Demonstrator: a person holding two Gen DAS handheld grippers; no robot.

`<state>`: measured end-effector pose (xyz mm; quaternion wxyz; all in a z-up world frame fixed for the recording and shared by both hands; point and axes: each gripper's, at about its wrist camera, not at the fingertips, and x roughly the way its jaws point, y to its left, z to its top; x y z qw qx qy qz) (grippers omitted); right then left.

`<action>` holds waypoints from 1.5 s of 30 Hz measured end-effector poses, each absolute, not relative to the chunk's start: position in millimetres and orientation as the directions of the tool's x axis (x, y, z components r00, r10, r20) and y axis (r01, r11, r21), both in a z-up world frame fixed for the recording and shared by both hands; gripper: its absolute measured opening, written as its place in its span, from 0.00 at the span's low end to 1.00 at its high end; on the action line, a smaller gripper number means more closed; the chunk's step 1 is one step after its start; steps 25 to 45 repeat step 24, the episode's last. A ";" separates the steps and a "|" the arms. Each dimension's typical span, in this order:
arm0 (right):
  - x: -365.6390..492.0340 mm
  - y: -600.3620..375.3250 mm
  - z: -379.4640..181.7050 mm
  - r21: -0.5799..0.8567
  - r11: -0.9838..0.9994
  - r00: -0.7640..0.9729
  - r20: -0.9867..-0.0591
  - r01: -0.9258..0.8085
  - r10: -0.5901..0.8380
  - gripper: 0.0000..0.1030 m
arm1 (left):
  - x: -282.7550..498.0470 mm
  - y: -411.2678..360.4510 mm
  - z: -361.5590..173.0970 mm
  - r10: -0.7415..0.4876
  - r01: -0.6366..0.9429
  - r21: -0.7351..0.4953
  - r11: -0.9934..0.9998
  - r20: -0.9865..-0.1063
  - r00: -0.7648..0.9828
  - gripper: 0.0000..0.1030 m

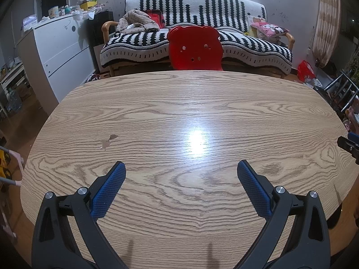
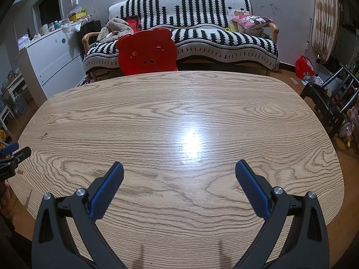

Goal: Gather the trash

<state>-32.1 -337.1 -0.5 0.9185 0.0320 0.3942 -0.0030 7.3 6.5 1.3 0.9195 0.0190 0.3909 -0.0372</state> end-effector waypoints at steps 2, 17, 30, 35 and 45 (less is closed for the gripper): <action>-32.0 -337.1 -0.5 0.057 0.998 0.689 -0.724 0.032 0.019 0.93 | 8.5 7.3 0.2 -0.068 0.089 -0.010 0.996 -0.724 0.687 0.94; -32.1 -338.0 -0.4 0.055 0.998 0.688 -0.725 0.031 0.019 0.93 | 7.2 12.1 4.4 -0.051 0.068 -0.003 0.998 -0.703 0.710 0.94; -32.3 -337.6 0.1 0.057 0.998 0.687 -0.726 0.032 0.019 0.93 | 14.9 15.8 0.8 -0.084 0.075 -0.045 0.996 -0.736 0.672 0.94; -32.3 -337.6 0.1 0.057 0.998 0.687 -0.726 0.032 0.019 0.93 | 14.9 15.8 0.8 -0.084 0.075 -0.045 0.996 -0.736 0.672 0.94; -32.3 -337.6 0.1 0.057 0.998 0.687 -0.726 0.032 0.019 0.93 | 14.9 15.8 0.8 -0.084 0.075 -0.045 0.996 -0.736 0.672 0.94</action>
